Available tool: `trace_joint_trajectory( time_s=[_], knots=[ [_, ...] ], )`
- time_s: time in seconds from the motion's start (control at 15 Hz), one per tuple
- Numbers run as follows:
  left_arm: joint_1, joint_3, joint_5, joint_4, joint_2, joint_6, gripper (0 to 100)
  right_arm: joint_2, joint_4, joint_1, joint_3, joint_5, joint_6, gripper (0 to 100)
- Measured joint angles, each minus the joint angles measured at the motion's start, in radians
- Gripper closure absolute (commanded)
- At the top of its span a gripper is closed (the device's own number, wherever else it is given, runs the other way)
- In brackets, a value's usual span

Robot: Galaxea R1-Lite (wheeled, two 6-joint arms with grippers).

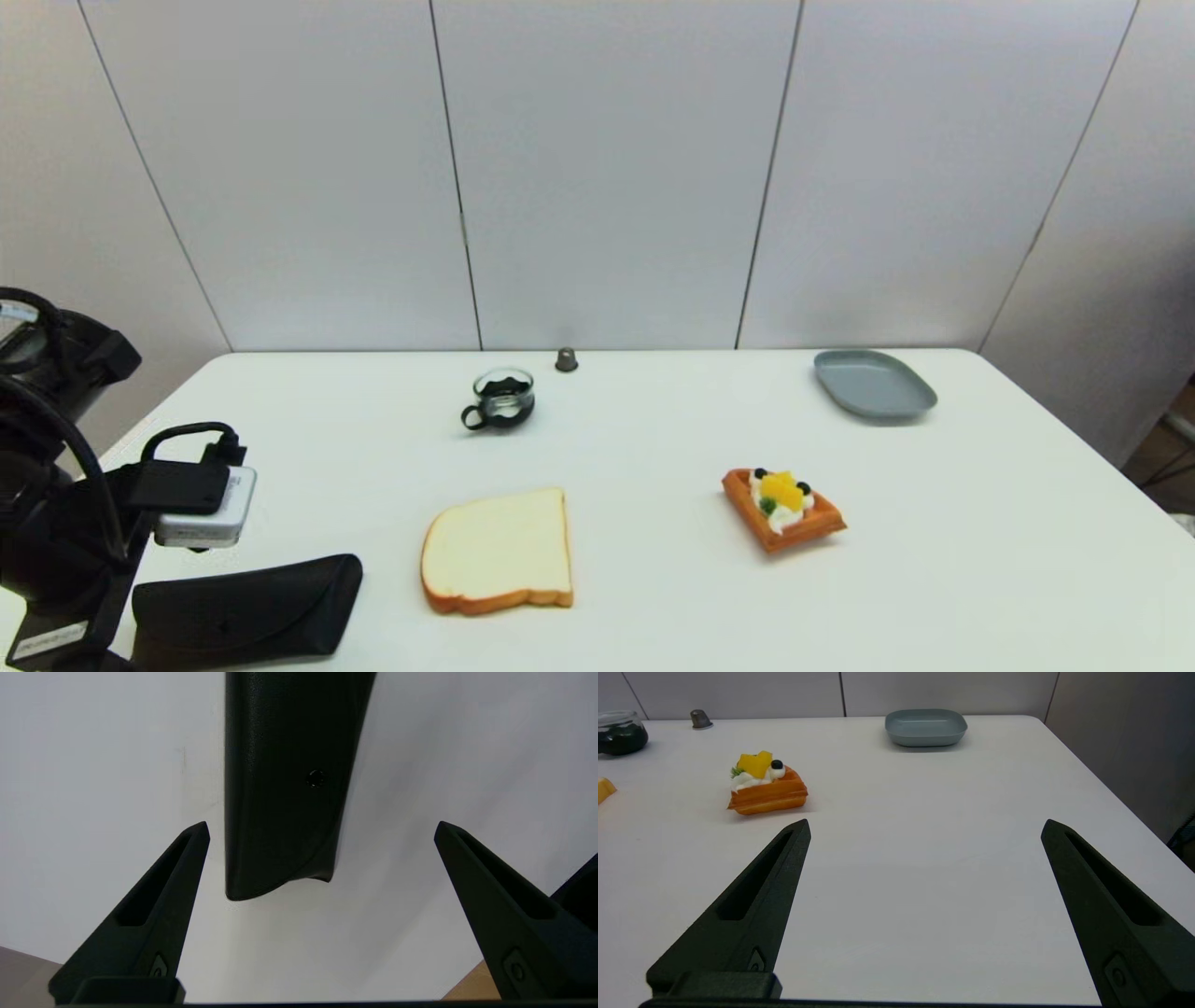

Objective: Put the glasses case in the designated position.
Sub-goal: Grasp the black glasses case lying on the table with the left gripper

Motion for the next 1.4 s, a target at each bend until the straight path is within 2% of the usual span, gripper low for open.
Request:
trace_joint_trajectory(
  time_s=[0.33,1.4],
  knots=[
    [-0.028,0.03,0.015,-0.074,0.056,-0.002,0,0.0,0.001,0.0,0.0,0.0,0.0,0],
    [-0.03,0.034,0.019,-0.076,0.139,-0.006,0,0.0,0.0,0.0,0.0,0.0,0.001,0]
  ],
)
